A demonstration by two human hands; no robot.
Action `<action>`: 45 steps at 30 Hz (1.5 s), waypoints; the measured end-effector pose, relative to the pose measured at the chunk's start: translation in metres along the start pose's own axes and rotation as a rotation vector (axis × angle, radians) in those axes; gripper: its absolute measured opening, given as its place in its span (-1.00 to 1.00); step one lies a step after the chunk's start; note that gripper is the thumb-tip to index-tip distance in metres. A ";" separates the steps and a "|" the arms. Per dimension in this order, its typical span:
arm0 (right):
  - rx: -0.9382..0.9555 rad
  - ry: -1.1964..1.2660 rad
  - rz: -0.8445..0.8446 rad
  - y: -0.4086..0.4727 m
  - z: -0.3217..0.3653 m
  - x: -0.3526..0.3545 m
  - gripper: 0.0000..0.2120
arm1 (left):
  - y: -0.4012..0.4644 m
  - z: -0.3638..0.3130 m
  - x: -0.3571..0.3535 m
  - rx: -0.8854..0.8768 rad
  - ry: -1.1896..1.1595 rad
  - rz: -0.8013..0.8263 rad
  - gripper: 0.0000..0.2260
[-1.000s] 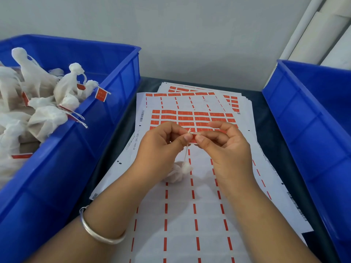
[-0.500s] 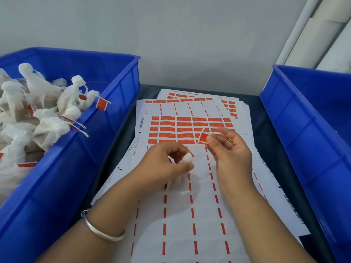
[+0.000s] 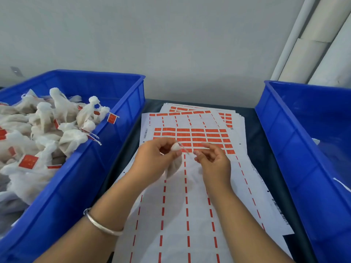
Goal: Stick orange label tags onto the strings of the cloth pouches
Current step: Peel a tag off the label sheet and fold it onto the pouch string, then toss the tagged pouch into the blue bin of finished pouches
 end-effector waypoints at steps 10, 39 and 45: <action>0.058 -0.150 0.071 -0.005 0.005 -0.004 -0.92 | -0.022 -0.098 0.073 -0.314 0.050 -0.180 -0.93; 0.190 -0.379 0.133 -0.020 0.011 -0.016 -0.94 | 0.066 0.014 0.226 0.060 0.688 -0.268 -0.89; 0.289 -0.588 0.200 -0.024 0.010 -0.025 -0.93 | 0.058 -0.007 0.231 -0.035 0.419 -0.427 -0.77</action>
Point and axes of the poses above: each hand's wrist, its own y-axis towards the middle knuckle, its own x-axis out of the back of the hand, z = x × y, the point moved 7 cm from there along y, towards the middle knuckle, and after that the axes turned 14 degrees about -z, right-handed, at the moved point
